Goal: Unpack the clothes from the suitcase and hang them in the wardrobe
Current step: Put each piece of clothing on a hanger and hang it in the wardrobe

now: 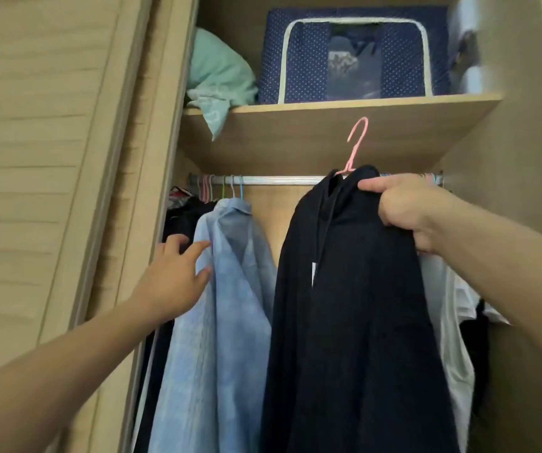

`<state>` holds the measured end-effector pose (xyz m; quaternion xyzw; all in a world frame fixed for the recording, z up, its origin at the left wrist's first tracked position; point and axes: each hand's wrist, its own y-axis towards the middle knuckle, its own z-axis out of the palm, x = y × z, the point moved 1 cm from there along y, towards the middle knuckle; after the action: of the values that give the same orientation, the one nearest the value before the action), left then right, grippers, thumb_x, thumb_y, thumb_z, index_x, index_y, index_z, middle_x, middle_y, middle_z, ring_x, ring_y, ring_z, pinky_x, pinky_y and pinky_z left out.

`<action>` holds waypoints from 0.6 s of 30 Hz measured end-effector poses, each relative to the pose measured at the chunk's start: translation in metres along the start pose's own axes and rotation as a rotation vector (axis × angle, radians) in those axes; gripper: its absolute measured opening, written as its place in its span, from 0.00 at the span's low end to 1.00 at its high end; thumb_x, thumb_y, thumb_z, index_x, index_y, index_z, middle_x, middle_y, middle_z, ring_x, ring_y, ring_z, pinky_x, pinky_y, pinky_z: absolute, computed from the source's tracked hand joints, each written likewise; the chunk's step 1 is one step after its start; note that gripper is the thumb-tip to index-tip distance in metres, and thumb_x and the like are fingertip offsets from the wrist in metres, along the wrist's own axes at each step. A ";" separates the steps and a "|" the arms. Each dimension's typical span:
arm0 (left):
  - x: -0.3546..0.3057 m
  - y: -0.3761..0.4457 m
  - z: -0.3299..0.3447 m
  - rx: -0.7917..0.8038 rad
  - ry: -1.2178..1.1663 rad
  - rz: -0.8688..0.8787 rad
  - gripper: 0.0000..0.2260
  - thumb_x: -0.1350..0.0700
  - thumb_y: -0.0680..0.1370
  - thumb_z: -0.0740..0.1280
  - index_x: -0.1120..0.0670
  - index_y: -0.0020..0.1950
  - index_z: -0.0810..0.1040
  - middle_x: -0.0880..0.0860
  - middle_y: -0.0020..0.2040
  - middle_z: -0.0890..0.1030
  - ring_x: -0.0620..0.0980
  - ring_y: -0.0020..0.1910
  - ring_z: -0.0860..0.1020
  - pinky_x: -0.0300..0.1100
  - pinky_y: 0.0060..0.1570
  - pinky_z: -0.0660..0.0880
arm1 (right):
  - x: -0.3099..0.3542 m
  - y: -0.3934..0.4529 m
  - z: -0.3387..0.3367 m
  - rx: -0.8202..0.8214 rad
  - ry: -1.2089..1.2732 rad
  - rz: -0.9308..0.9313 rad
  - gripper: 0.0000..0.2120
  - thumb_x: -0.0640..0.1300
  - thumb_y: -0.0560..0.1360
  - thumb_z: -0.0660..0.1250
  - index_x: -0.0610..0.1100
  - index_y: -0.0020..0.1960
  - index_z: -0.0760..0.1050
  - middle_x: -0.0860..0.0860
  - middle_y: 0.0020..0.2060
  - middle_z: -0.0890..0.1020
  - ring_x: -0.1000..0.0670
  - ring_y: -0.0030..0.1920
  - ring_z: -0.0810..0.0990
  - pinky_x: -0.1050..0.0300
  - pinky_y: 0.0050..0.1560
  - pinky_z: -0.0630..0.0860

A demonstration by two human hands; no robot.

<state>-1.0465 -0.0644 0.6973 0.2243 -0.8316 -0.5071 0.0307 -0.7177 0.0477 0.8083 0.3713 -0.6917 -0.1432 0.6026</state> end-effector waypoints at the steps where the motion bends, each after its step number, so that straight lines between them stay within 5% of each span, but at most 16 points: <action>1: 0.020 0.010 0.001 -0.048 0.039 0.001 0.24 0.46 0.81 0.66 0.47 0.77 0.68 0.60 0.74 0.65 0.63 0.72 0.63 0.56 0.71 0.65 | -0.007 0.019 0.021 -0.011 -0.025 0.016 0.32 0.25 0.75 0.49 0.48 0.70 0.75 0.44 0.63 0.78 0.39 0.59 0.79 0.44 0.57 0.80; 5: 0.090 0.060 0.012 -0.226 0.164 0.049 0.25 0.43 0.79 0.63 0.51 0.74 0.72 0.67 0.72 0.66 0.69 0.71 0.64 0.63 0.69 0.65 | -0.040 0.076 0.089 -0.070 -0.080 0.084 0.31 0.24 0.76 0.50 0.47 0.70 0.75 0.42 0.61 0.76 0.45 0.42 0.76 0.58 0.37 0.77; 8: 0.113 0.096 0.020 -0.265 0.192 0.079 0.27 0.43 0.79 0.62 0.47 0.78 0.66 0.65 0.77 0.59 0.70 0.76 0.56 0.67 0.72 0.60 | -0.055 0.116 0.115 -0.132 -0.103 0.122 0.33 0.22 0.75 0.49 0.47 0.70 0.75 0.42 0.59 0.75 0.49 0.38 0.72 0.59 0.33 0.72; 12: 0.109 0.126 0.024 -0.388 0.108 0.080 0.28 0.44 0.79 0.62 0.43 0.79 0.63 0.57 0.81 0.55 0.61 0.81 0.50 0.66 0.72 0.59 | -0.051 0.180 0.130 -0.151 -0.286 0.096 0.28 0.28 0.79 0.52 0.50 0.69 0.76 0.41 0.63 0.78 0.36 0.56 0.79 0.42 0.56 0.80; 18: 0.121 0.129 0.033 -0.415 0.112 0.120 0.32 0.52 0.70 0.59 0.45 0.76 0.69 0.58 0.82 0.55 0.60 0.81 0.51 0.68 0.71 0.61 | -0.053 0.203 0.168 -0.059 -0.527 0.168 0.26 0.28 0.79 0.56 0.43 0.73 0.72 0.43 0.71 0.73 0.39 0.69 0.72 0.49 0.67 0.72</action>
<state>-1.2084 -0.0365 0.7705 0.1910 -0.7183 -0.6514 0.1527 -0.9449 0.1807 0.8619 0.2448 -0.8484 -0.2044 0.4225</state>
